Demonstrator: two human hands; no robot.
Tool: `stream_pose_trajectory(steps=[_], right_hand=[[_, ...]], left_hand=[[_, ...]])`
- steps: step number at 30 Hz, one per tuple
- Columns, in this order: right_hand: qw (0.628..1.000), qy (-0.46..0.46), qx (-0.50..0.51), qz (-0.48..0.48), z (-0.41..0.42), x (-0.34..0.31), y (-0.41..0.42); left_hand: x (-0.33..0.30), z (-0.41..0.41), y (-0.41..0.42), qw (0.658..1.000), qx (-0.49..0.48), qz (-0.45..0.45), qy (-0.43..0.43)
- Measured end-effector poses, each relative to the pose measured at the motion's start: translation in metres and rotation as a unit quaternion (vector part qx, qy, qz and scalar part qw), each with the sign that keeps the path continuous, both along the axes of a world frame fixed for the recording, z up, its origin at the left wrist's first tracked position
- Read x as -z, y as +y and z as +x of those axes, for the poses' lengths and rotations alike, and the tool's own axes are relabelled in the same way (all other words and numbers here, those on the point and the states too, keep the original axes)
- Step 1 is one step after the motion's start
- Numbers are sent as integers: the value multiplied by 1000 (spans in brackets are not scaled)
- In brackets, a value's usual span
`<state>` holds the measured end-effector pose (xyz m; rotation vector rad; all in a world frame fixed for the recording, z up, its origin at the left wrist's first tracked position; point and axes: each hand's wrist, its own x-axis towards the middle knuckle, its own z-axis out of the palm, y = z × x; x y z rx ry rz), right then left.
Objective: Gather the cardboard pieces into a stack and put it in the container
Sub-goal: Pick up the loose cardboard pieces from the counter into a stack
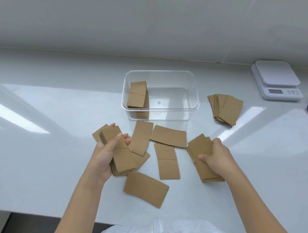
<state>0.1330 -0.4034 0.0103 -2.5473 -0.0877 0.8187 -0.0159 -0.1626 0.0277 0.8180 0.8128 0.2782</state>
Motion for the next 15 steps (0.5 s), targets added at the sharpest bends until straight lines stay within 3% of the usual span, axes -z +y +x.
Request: stream_pose_trajectory(steps=[3, 5, 10, 15], right_hand=[[989, 19, -25, 147, -7, -22, 13], [977, 50, -94, 183, -16, -32, 30], [932, 131, -315, 119, -53, -21, 76], [920, 62, -385, 37, -81, 5, 104]], left_hand=[[-2, -4, 5, 1000, -8, 7, -4], [-3, -7, 8, 1000, -17, 6, -8], [-5, -18, 10, 999, -34, 6, -6], [2, -37, 15, 998, -61, 9, 6]])
